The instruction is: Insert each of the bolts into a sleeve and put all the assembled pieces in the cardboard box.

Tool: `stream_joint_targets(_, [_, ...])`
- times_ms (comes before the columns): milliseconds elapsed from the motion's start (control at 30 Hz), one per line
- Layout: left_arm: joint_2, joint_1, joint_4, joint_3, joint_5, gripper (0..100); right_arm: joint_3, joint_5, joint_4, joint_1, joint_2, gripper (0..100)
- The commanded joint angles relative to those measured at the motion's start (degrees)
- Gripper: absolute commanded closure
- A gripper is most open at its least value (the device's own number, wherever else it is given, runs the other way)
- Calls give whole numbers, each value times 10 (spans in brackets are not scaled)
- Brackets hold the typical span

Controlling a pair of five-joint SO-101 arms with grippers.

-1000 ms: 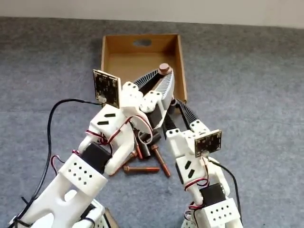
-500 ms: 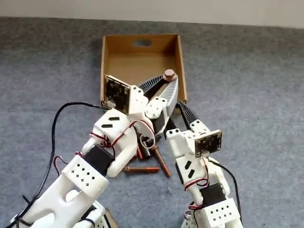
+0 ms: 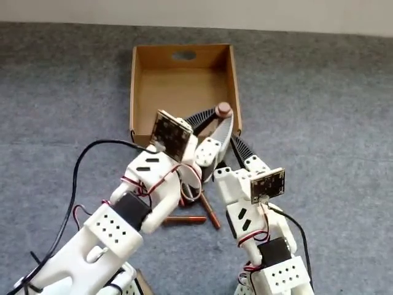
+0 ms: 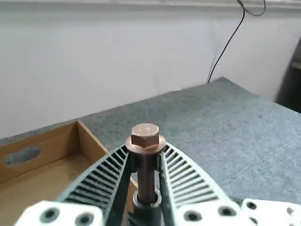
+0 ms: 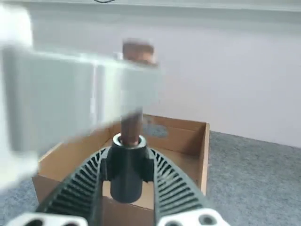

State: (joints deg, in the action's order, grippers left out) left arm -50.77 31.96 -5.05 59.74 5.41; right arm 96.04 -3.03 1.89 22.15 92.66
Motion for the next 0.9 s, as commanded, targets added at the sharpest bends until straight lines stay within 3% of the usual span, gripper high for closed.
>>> stream_joint_targets(0, [-16,1,9,8,-9,991,35,2,-12,-7,8,992])
stream_joint_targets(200, [-18,3,9,29,-9,986,35,2,-12,-7,8,992])
stream_joint_targets(300, [-18,0,5,29,-9,909,35,2,-12,-7,8,992])
stream_joint_targets(367, [-18,0,-18,26,-9,863,35,2,-12,-7,8,992])
stream_joint_targets(500, [-53,0,-59,26,-9,877,36,2,-12,-7,8,992])
stream_joint_targets(700, [-182,-9,-183,27,-11,881,42,2,-11,-7,8,992])
stream_joint_targets(867, [-261,-82,-304,27,-11,881,47,3,-12,-7,8,992])
